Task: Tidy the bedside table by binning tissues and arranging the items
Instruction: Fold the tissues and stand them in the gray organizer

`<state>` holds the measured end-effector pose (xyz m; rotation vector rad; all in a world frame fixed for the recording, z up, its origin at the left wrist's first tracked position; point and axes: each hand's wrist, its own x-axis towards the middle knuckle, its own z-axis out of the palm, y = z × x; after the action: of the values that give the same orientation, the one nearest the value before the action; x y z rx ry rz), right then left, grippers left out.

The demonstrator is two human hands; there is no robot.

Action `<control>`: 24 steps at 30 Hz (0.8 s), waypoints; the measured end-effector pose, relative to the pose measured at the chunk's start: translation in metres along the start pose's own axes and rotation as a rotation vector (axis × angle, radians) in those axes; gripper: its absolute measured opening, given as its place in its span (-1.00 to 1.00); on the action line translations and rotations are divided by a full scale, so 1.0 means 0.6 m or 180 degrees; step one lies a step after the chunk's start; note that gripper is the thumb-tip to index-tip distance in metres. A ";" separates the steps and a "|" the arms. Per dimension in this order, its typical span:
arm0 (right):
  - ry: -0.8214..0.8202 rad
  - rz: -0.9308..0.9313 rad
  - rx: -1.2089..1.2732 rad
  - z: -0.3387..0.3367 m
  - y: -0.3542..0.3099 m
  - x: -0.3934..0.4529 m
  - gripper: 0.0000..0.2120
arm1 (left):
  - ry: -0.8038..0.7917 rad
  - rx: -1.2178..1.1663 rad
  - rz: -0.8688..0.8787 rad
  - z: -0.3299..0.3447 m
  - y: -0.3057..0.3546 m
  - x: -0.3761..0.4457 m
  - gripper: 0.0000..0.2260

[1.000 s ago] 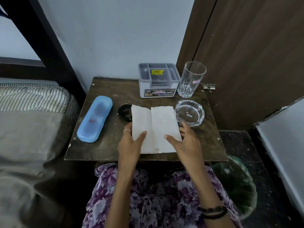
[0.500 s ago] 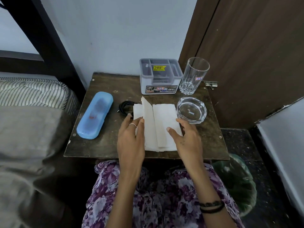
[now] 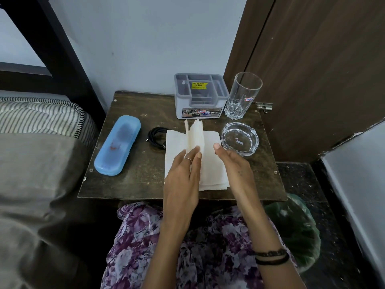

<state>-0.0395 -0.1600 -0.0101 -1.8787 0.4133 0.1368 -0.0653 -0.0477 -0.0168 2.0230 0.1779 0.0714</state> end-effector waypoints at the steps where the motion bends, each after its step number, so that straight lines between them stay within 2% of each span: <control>1: -0.0004 0.0004 0.0014 0.001 -0.001 0.001 -0.66 | -0.0011 -0.0011 -0.0022 0.002 0.000 0.000 -0.64; 8: -0.0090 -0.0190 0.0083 0.012 0.009 0.001 -0.76 | -0.0025 0.0171 -0.0064 0.008 -0.003 0.002 -0.65; 11: -0.0058 -0.0230 0.0219 0.014 0.012 0.001 -0.80 | 0.0040 0.0057 -0.0243 0.006 -0.001 0.004 -0.61; 19: -0.0072 -0.0292 0.0364 0.017 0.012 -0.004 -0.67 | -0.0028 -0.0121 -0.0591 0.006 0.002 0.008 -0.41; 24: -0.0133 -0.0273 0.0415 0.017 0.015 -0.004 -0.78 | 0.0029 -0.0102 -0.0604 0.006 0.001 0.009 -0.49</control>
<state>-0.0435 -0.1527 -0.0209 -1.7591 0.3051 0.0893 -0.0597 -0.0503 -0.0182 1.9648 0.3712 -0.0361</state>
